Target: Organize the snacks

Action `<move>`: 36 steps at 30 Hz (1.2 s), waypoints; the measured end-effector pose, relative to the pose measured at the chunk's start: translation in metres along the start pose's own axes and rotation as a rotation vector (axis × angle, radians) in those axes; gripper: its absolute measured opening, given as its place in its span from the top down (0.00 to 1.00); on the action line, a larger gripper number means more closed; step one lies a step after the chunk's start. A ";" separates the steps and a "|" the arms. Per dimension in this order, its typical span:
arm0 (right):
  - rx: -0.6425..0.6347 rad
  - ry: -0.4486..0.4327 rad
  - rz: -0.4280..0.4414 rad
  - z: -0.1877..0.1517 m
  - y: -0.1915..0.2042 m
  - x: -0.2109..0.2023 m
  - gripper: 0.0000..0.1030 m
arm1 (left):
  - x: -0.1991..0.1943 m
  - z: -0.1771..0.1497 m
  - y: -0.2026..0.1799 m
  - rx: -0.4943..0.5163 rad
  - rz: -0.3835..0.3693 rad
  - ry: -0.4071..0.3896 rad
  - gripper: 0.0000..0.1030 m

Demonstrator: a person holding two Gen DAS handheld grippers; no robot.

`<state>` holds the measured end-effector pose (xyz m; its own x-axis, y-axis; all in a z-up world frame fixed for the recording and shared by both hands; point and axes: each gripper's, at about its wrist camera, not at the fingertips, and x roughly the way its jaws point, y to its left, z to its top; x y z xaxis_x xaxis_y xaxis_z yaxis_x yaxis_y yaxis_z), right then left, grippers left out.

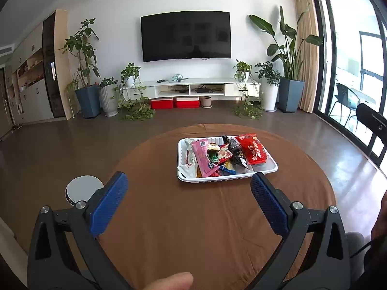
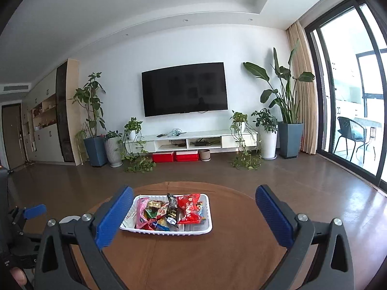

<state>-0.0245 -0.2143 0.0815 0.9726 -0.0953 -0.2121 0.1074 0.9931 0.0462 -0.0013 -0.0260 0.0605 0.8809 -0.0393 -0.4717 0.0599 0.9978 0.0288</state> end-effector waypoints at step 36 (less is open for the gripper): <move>-0.033 0.453 -0.068 -0.107 0.020 0.044 0.00 | 0.084 -0.068 0.013 -0.100 -0.074 0.288 0.00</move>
<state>-0.0020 -0.1910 -0.0311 0.7743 -0.1284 -0.6196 0.1538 0.9880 -0.0126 0.0416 -0.0132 -0.0388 0.7058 -0.1091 -0.7000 0.0595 0.9937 -0.0949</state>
